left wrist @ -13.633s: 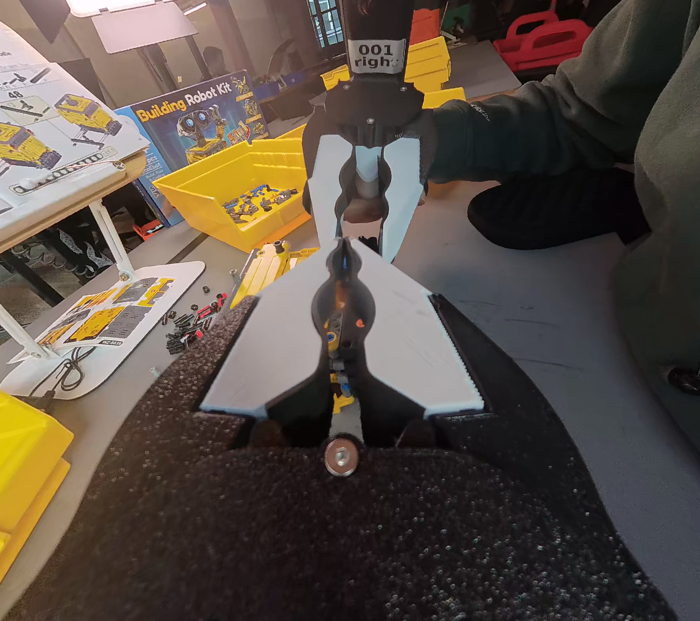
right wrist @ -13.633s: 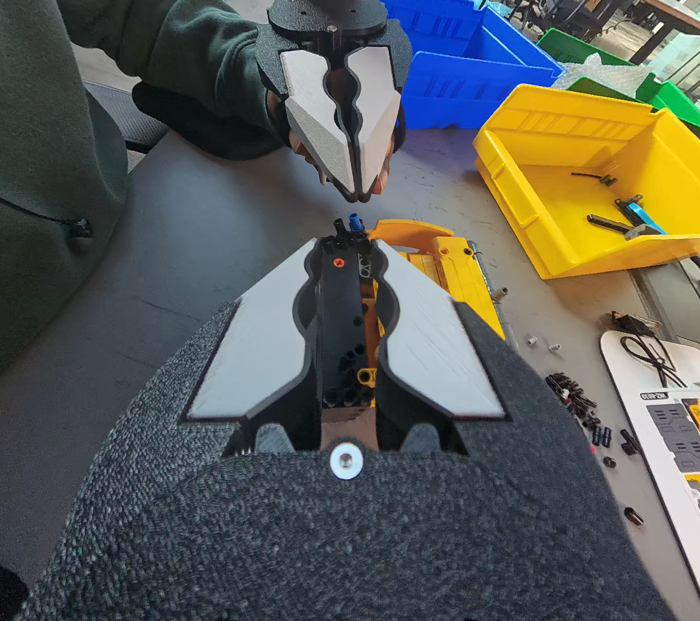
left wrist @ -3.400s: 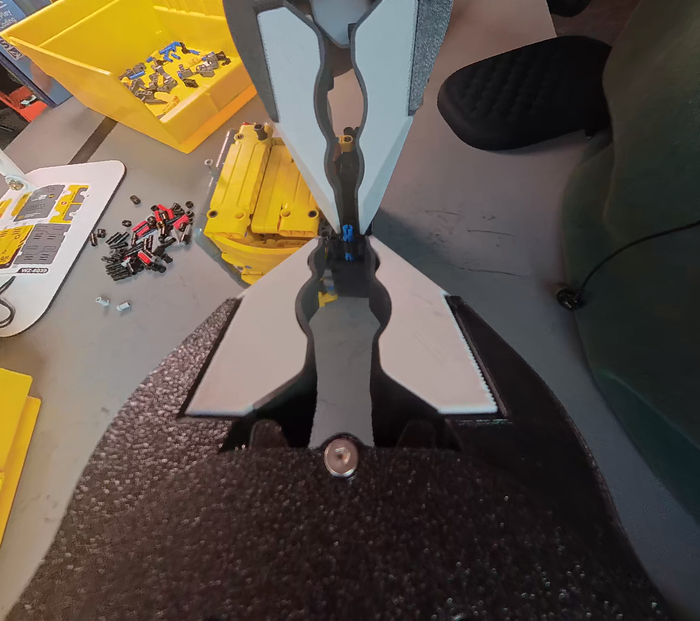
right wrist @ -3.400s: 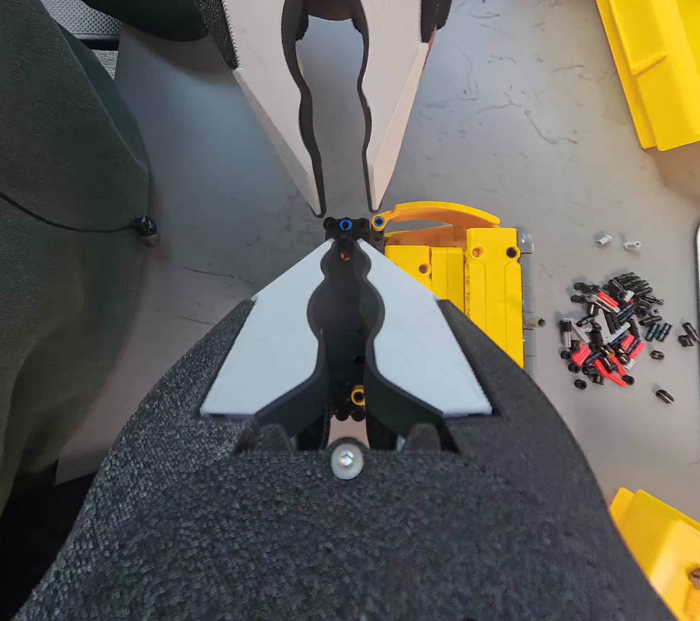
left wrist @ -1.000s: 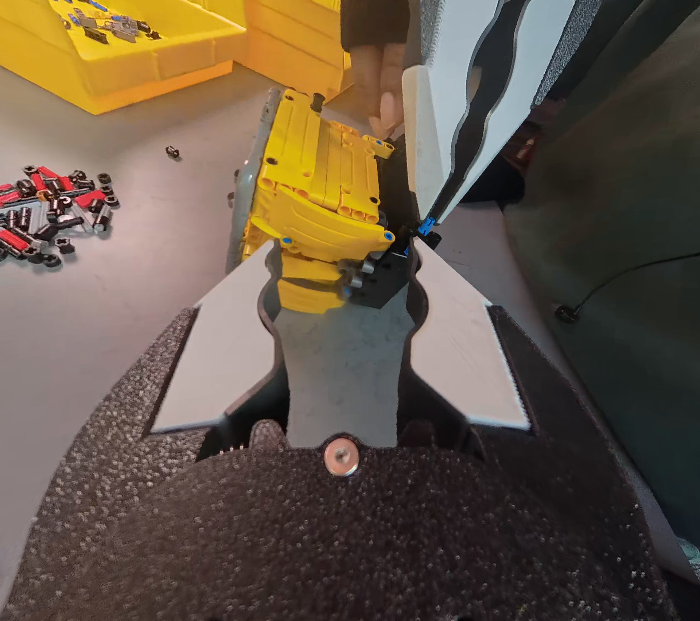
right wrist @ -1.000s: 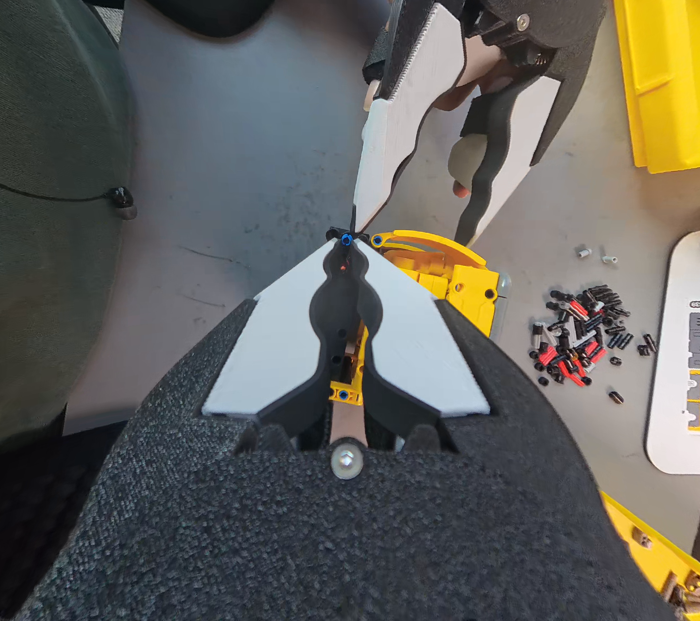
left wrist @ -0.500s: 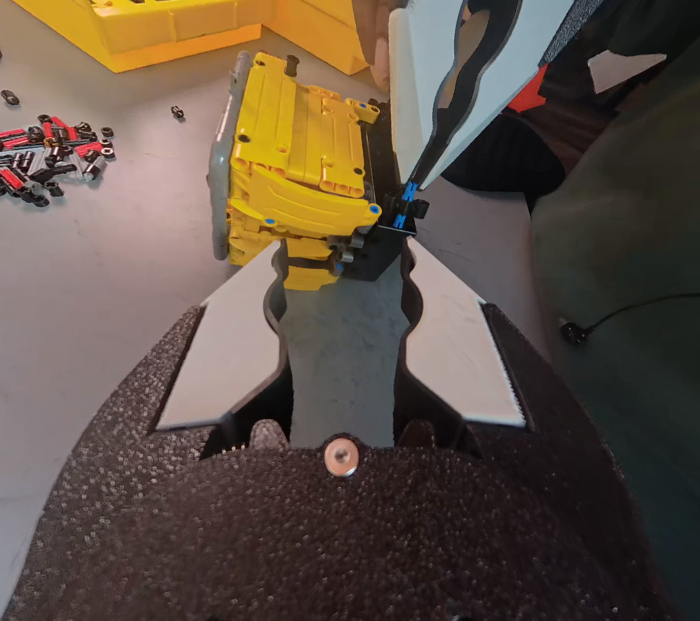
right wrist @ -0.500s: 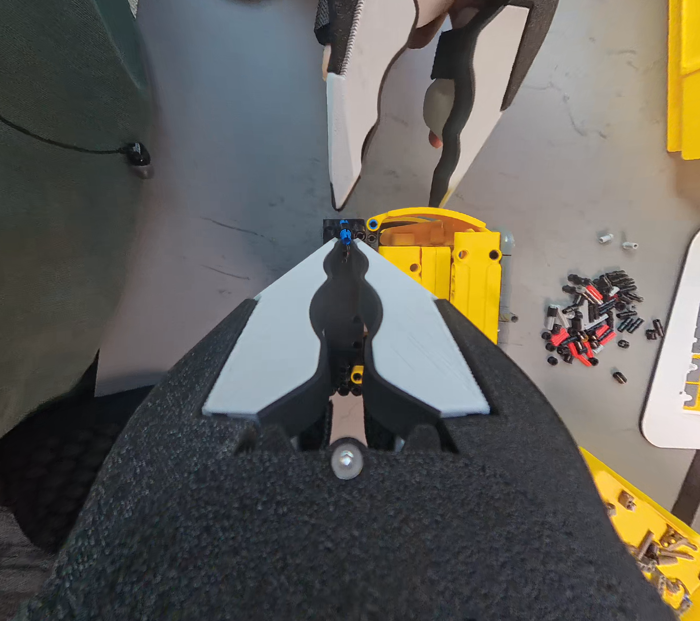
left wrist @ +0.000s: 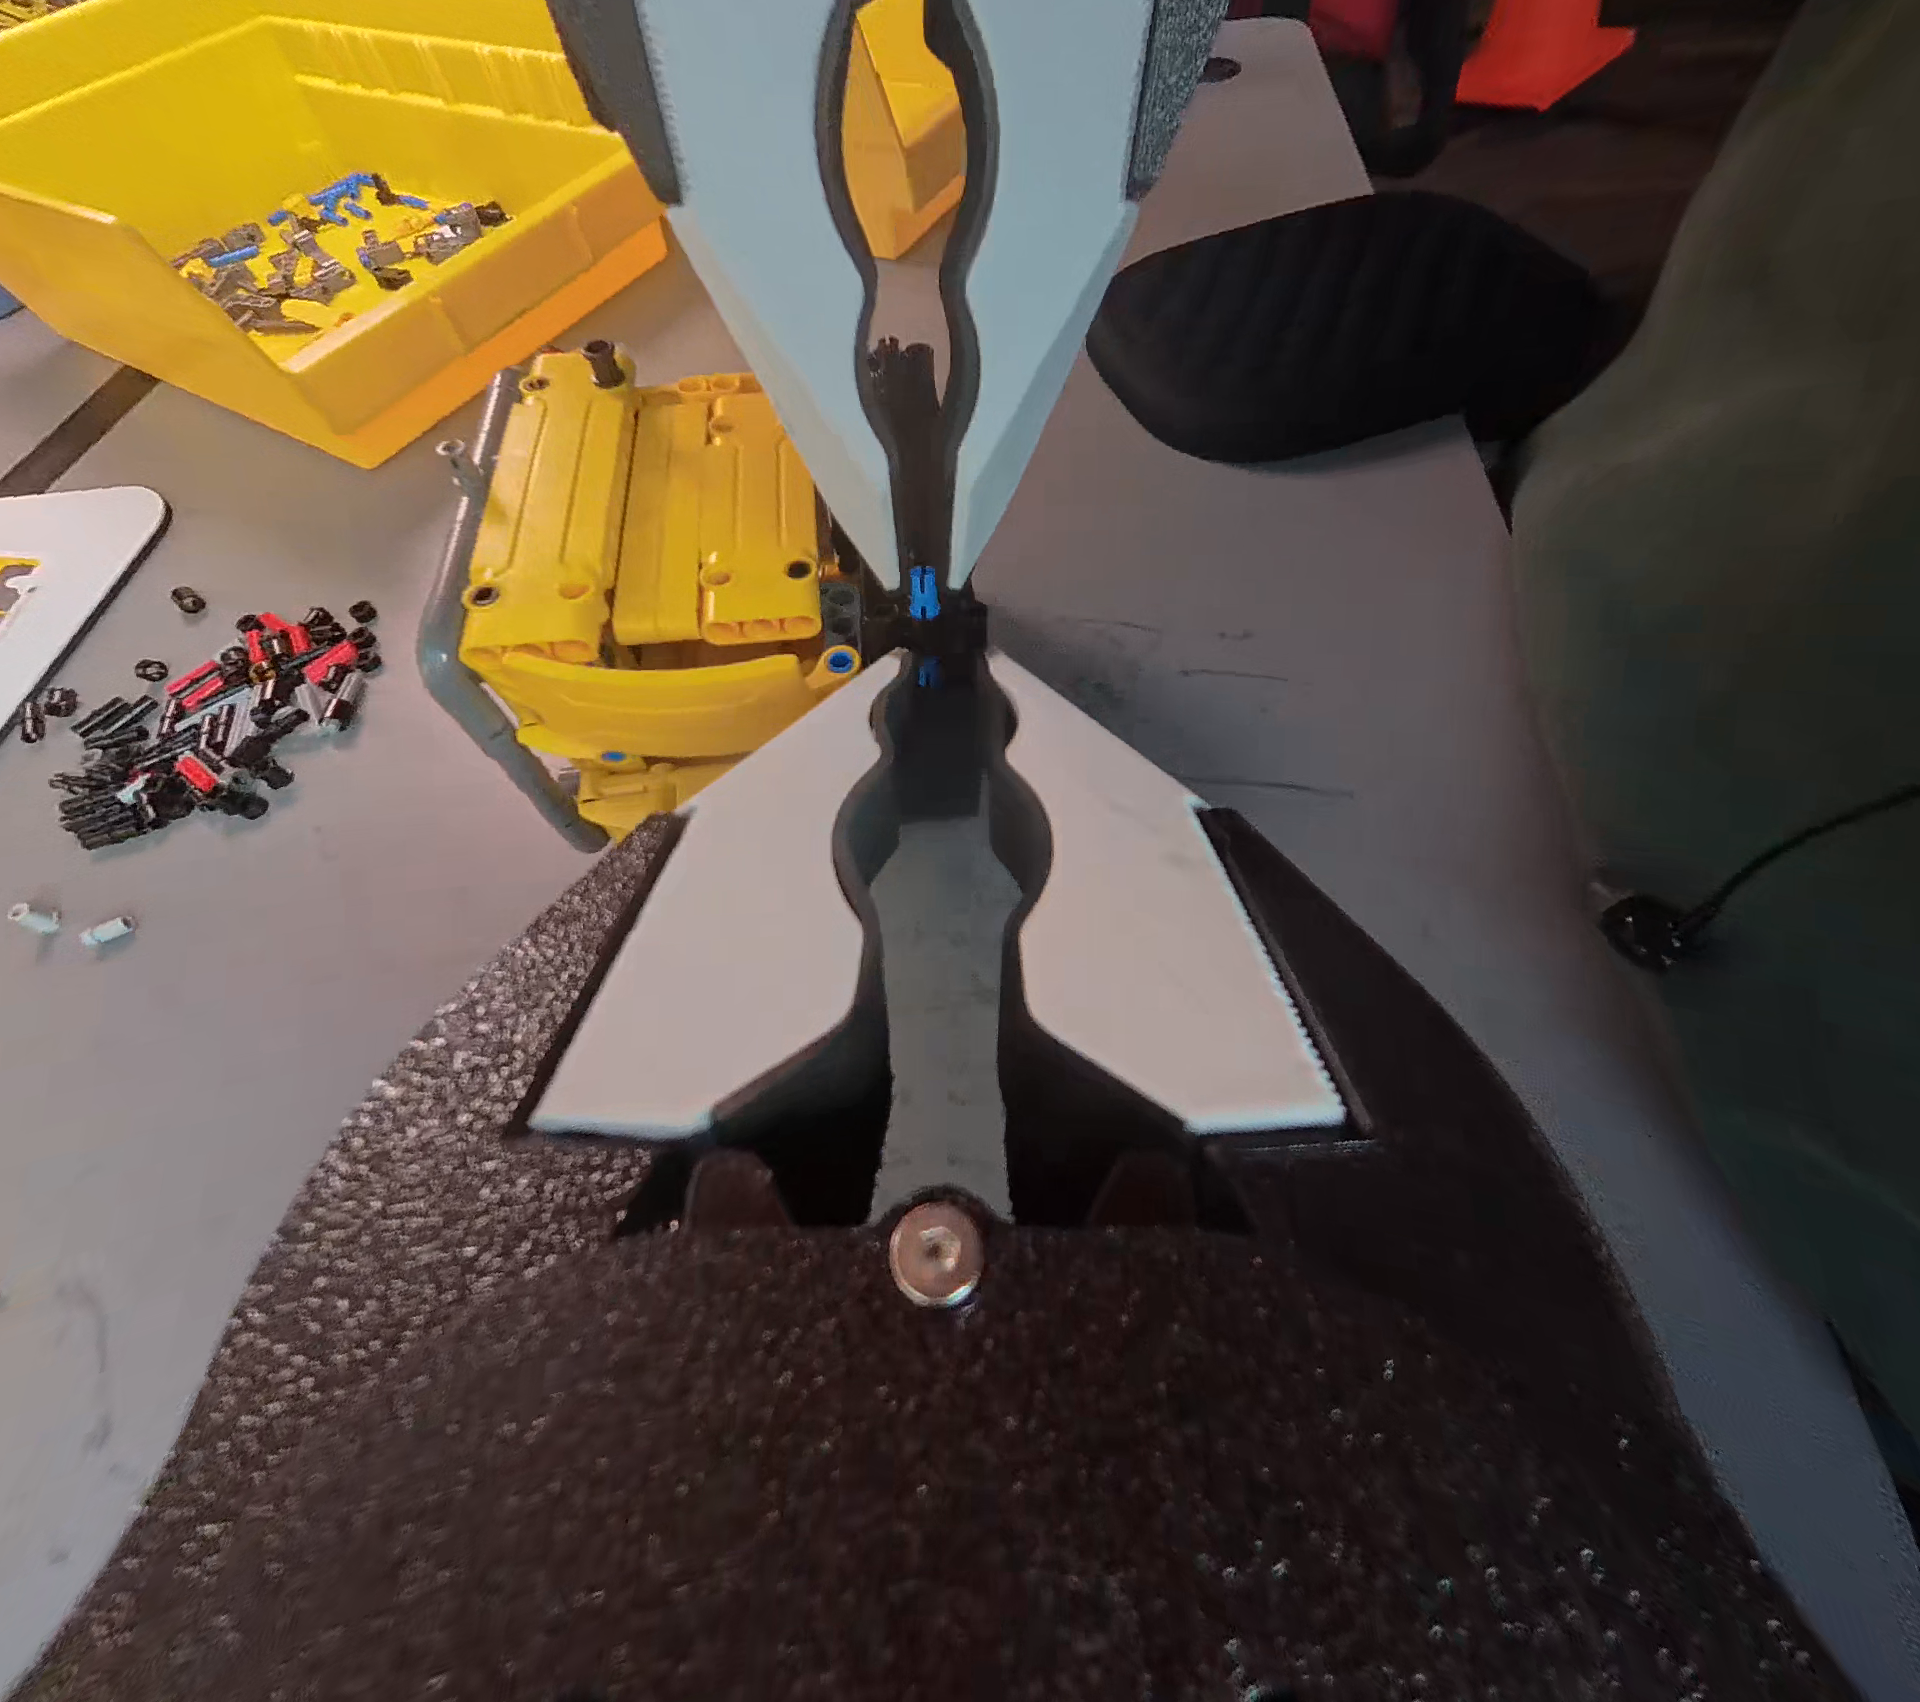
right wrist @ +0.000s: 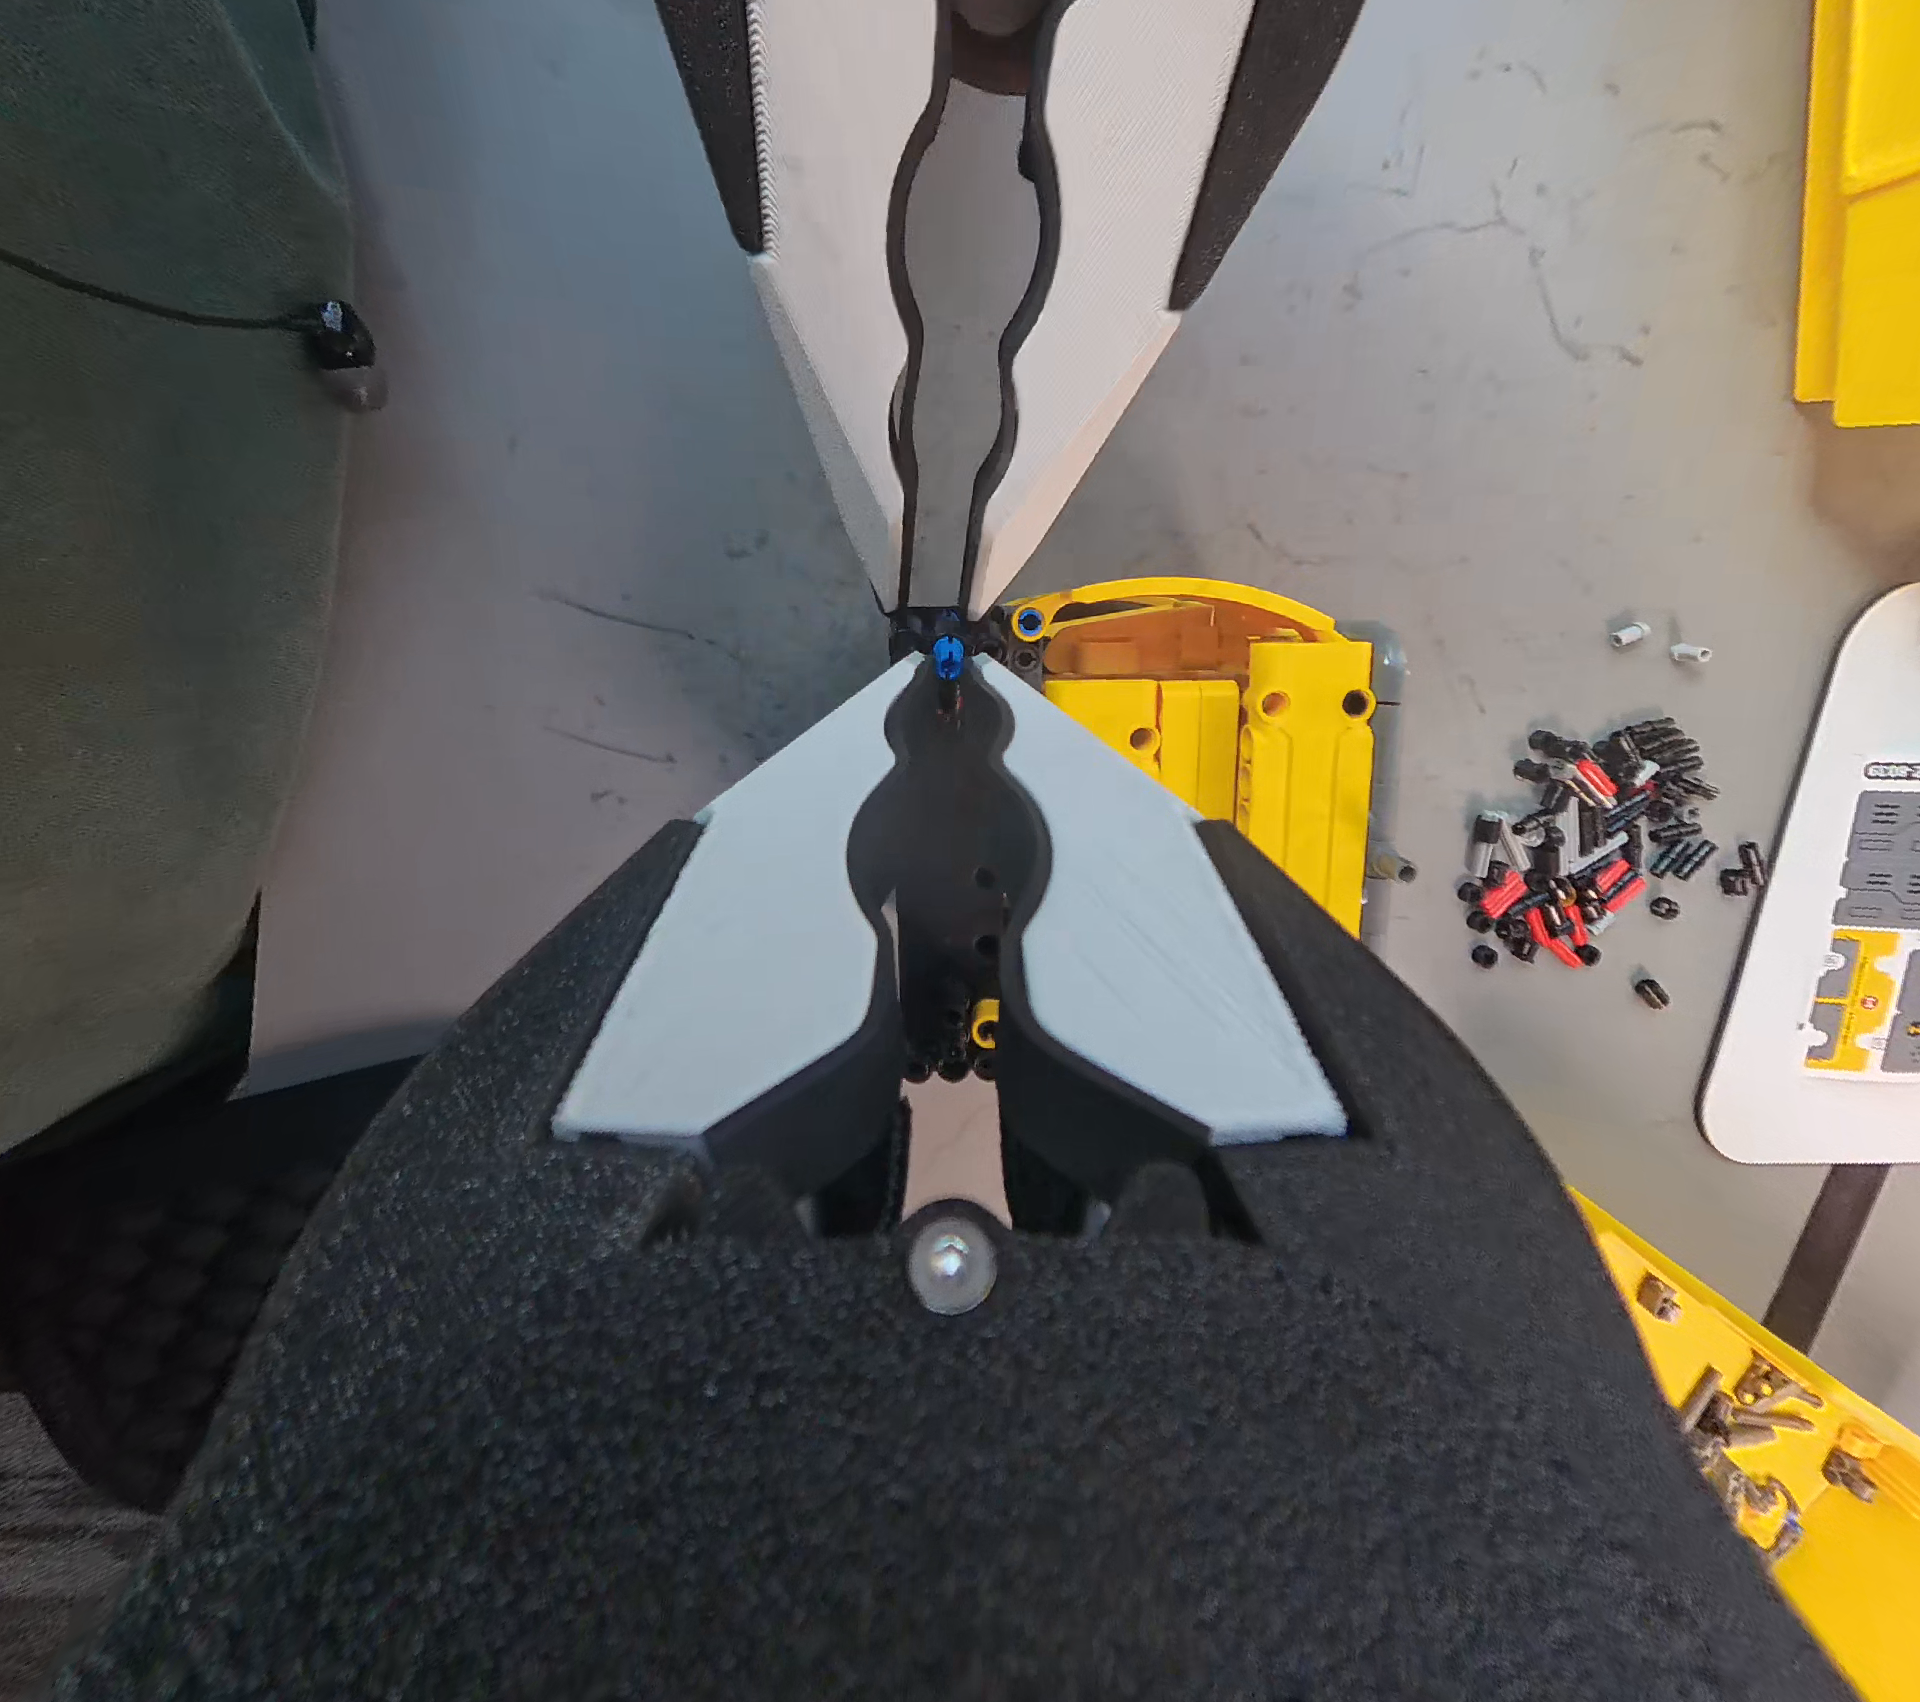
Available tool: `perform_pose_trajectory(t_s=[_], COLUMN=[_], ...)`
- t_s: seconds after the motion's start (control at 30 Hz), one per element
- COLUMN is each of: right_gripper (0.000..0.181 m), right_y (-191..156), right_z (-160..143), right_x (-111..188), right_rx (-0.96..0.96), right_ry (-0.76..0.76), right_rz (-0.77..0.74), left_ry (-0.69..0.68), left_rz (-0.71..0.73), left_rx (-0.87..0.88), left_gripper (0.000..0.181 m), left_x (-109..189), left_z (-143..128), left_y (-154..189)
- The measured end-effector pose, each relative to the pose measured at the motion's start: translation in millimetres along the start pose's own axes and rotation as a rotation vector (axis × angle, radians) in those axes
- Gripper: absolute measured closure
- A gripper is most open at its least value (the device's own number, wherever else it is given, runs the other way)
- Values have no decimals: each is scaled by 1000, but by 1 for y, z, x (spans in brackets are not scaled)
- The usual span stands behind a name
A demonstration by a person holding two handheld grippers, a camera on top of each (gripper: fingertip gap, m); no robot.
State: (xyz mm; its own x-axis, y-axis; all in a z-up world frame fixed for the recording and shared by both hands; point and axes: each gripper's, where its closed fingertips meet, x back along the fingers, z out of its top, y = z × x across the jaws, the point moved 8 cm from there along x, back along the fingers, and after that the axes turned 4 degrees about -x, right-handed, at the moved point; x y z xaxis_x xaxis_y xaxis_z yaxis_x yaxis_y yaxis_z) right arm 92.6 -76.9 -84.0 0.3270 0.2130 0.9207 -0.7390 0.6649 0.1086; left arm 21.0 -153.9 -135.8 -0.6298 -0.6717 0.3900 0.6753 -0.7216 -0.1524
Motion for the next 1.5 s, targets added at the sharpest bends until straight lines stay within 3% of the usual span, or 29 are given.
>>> perform_pose_trajectory(t_s=[0.37, 0.47, 0.6, 0.67, 0.77, 0.87, 0.97, 1.5], right_gripper=[178, 178, 178, 178, 178, 178, 178, 178], right_y=[-2, 0, 2, 3, 5, 4, 4, -4], right_z=[-5, -2, 4, 8, 13, 16, 16, 24], right_x=[-3, -3, -4, -5, -6, -6, -7, -9], right_rx=[-36, -14, 22, 37, 31, 15, 3, 31], right_ry=[46, -8, -71, -114, -179, -216, -236, -366], right_rz=[-4, -8, -2, -4, -5, -10, -10, -37], left_ry=[9, 25, 56, 50, 40, 38, 73, 60], left_rz=[-18, 11, 71, 14, -142, -245, -353, -214], left_rx=[7, -15, 63, 89, 128, 143, 199, 265], left_gripper=[168, 154, 119, 96, 78, 81, 96, 98], left_x=[-1, 14, 22, 11, -6, -17, -20, -19], left_z=[0, -2, -12, -17, -19, -25, -22, -21], left_y=[1, -13, -49, -62, -76, -84, -84, -71])
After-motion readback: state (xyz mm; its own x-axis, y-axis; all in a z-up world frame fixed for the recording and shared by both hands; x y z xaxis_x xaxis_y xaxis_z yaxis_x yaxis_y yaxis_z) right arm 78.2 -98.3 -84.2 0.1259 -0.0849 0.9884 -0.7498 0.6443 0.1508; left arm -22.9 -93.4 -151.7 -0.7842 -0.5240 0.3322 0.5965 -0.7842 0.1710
